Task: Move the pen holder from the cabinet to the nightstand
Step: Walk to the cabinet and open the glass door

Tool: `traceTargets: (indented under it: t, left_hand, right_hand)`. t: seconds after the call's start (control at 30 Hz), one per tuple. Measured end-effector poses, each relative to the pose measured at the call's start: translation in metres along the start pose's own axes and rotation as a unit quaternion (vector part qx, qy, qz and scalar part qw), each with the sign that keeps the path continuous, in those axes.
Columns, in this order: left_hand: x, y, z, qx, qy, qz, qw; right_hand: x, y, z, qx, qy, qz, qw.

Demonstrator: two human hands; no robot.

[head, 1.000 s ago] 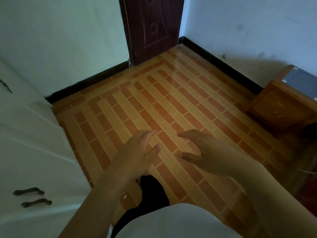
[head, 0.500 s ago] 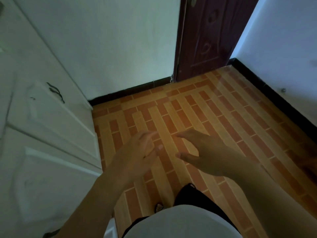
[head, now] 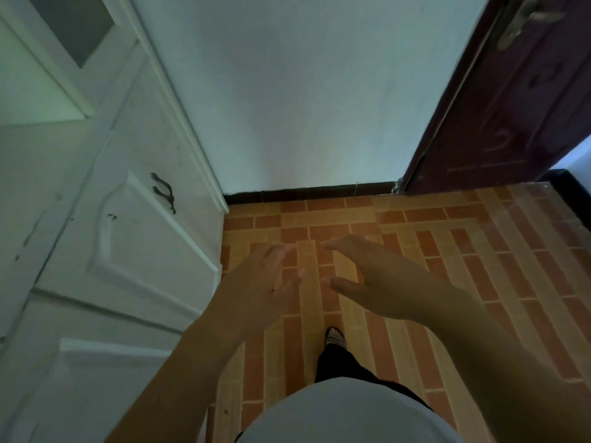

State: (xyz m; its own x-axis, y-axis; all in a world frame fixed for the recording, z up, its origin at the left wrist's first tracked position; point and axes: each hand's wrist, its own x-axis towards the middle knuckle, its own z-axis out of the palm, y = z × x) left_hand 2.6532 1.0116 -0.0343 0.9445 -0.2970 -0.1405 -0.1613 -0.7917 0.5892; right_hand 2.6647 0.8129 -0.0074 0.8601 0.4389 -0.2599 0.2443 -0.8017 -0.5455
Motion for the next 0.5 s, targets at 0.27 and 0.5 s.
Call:
traceTargets:
  t: [0.27,0.5]
  left_hand:
    - [0.124,-0.012,-0.04,-0.011,0.058,-0.062,0.996]
    - [0.176,-0.063,-0.072,-0.021,0.065,-0.123,0.99]
  right_hand:
    - [0.128,0.039,-0.076,-0.026,-0.031,-0.039,0.998]
    - [0.229,0.034,-0.1,-0.029,-0.076,-0.078,0.994]
